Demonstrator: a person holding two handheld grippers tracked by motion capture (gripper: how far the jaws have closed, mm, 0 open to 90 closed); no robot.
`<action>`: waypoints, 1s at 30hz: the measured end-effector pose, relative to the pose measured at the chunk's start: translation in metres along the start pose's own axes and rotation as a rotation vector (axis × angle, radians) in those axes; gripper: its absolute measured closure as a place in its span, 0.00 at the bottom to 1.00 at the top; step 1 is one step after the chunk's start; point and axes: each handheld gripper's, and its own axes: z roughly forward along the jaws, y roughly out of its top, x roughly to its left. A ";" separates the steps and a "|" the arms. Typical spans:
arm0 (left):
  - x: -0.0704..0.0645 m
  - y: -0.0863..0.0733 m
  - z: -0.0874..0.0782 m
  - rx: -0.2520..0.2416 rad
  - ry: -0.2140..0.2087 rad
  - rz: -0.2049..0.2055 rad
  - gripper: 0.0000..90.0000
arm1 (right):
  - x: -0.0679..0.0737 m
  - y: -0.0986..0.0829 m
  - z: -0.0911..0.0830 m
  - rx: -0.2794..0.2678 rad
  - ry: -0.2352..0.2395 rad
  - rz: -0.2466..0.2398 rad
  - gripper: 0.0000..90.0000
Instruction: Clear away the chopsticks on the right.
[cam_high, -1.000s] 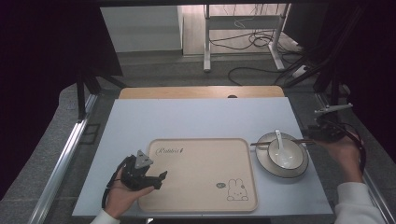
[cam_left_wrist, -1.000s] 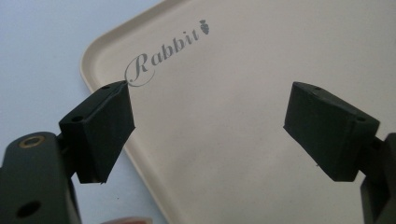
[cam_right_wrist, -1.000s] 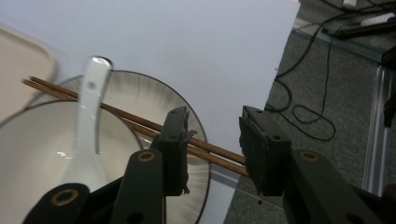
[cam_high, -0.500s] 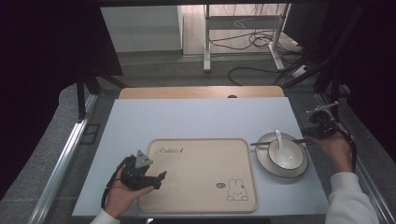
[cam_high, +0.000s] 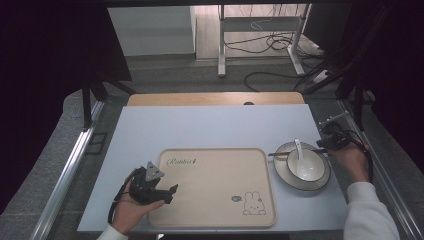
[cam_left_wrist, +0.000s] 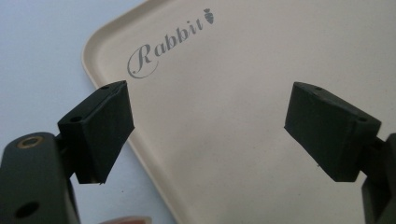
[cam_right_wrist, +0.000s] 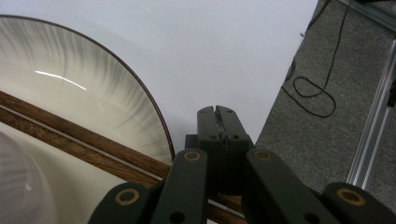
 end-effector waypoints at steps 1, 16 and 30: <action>0.000 0.000 0.000 -0.001 0.000 -0.001 0.17 | 0.000 0.000 0.001 0.004 0.002 0.002 0.99; 0.000 0.000 -0.001 -0.002 -0.004 0.005 0.17 | 0.003 -0.015 -0.002 0.085 0.004 -0.002 0.99; 0.000 0.000 -0.004 -0.007 -0.005 0.008 0.17 | 0.005 -0.036 -0.021 0.109 -0.015 0.024 0.99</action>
